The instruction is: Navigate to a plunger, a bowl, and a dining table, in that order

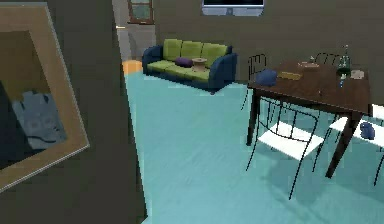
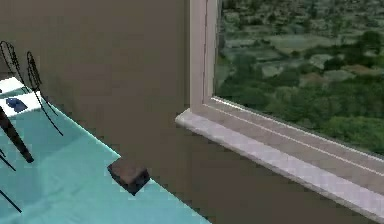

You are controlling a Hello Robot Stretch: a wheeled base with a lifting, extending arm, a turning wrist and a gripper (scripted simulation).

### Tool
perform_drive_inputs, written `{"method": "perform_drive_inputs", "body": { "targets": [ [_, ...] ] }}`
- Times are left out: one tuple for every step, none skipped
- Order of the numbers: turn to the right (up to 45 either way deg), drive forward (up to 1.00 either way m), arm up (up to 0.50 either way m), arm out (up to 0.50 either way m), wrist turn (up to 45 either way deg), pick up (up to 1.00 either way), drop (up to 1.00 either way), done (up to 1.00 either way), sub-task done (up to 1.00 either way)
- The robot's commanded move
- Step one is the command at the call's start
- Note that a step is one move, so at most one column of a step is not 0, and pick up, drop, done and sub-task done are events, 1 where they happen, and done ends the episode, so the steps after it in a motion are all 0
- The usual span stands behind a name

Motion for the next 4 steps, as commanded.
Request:
{"method": "perform_drive_inputs", "body": {
  "targets": [
    [0.0,1.00,0.00,0.00,0.0,0.00,0.00,0.00,0.00],
    [0.0,0.70,0.00,0.00,0.0,0.00,0.00,0.00,0.00],
    [24.0,0.00,0.00,0.00,0.0,0.00,0.00,0.00,0.00],
    [0.0,0.90,0.00,0.00,0.0,0.00,0.00,0.00,0.00]
  ]
}}
